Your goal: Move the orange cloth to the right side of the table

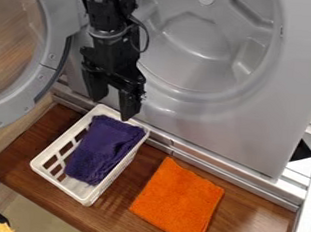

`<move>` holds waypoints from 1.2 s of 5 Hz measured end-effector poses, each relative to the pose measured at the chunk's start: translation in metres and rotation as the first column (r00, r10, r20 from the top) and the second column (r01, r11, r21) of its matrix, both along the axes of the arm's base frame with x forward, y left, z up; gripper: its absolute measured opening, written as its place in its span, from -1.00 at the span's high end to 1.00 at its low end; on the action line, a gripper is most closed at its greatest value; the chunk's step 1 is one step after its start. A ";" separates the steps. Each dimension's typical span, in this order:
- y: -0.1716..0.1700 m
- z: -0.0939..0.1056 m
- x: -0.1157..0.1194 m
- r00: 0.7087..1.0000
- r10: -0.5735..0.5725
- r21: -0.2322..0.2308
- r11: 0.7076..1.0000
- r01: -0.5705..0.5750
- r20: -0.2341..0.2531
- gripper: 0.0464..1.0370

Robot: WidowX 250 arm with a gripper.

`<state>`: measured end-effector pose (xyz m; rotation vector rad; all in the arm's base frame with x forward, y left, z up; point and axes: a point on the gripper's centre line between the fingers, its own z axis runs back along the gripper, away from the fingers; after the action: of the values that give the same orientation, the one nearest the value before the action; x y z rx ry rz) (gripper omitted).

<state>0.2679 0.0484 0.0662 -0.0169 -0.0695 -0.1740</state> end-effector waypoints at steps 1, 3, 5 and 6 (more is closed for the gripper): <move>-0.001 -0.008 -0.002 1.000 0.003 -0.006 1.000 -0.003 -0.029 -0.93; -0.052 -0.025 0.008 0.973 -0.212 0.005 0.977 0.214 -0.093 -0.93; -0.090 -0.049 0.002 0.938 -0.298 0.082 0.945 0.316 -0.177 -0.93; -0.092 -0.072 -0.005 0.938 -0.304 0.070 0.945 0.319 -0.167 -0.93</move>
<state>0.2628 -0.0436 -0.0054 0.0547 0.0971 -0.4936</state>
